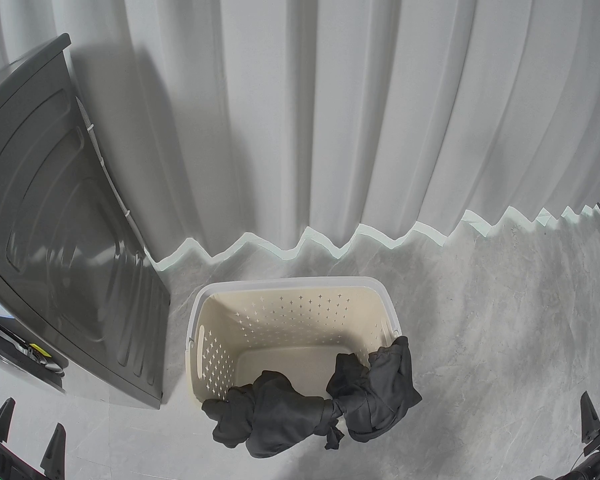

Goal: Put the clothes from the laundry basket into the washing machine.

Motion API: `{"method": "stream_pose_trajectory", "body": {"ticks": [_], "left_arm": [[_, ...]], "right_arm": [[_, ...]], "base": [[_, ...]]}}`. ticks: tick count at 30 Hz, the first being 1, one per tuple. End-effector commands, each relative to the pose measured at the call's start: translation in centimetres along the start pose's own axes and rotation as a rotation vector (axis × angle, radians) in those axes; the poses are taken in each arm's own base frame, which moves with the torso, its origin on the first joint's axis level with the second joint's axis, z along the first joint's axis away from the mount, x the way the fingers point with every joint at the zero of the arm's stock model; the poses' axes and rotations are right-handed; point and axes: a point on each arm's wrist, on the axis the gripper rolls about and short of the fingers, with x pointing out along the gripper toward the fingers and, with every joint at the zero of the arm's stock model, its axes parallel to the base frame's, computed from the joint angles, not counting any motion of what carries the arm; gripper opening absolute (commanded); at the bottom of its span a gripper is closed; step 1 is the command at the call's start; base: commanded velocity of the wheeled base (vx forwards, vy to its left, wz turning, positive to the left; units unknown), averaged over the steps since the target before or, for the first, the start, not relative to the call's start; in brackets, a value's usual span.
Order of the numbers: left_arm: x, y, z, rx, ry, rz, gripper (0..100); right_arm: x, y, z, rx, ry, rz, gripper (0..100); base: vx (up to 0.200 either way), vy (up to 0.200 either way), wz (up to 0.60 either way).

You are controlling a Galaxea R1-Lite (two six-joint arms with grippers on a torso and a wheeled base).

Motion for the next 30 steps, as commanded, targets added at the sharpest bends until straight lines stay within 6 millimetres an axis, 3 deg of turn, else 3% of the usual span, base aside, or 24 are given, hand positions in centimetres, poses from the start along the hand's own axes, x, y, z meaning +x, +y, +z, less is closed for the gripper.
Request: {"method": "stream_pose_trajectory", "body": {"ticks": [1,6,12,21,30], "left_arm": [[0.00,0.01,-0.53,-0.001,0.001,0.001,100],[0.00,0.00,-0.53,0.002,0.001,0.000,100],[0.00,0.01,-0.53,0.002,0.001,0.001,100],[0.00,0.01,-0.53,0.004,0.001,-0.002,100],[0.00,0.00,-0.53,0.004,0.001,0.000,100]], "right_arm": [[0.04,0.30,-0.54,-0.010,-0.014,0.128,100],[0.07,0.29,-0.53,-0.020,-0.012,0.120,100],[0.03,0.33,-0.52,-0.015,-0.018,0.143,100],[0.03,0.33,-0.52,-0.016,-0.018,0.143,100],[0.03,0.33,-0.52,-0.016,-0.018,0.143,100]], "base": [[0.200,0.000,0.00],[0.200,0.000,0.00],[0.000,0.000,0.00],[0.200,0.000,0.00],[0.000,0.000,0.00]]}}
